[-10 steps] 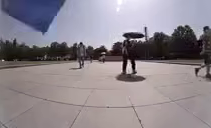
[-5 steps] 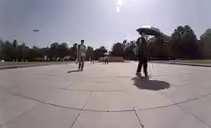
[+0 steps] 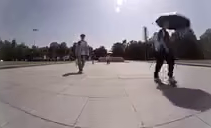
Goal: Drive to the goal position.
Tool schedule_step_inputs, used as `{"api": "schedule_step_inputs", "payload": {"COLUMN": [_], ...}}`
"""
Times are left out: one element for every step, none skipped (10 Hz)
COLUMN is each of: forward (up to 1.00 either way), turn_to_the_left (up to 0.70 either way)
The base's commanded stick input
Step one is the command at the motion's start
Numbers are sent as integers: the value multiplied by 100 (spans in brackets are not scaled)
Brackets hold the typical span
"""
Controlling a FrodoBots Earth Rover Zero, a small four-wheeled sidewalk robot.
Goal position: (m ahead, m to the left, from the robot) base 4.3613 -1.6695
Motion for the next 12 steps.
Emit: {"api": "schedule_step_inputs", "payload": {"forward": [83,0,0,0,0,0,0,0,0,100,100,100], "turn_to_the_left": [0,0,0,0,0,0,0,0,0,0,0,0]}}
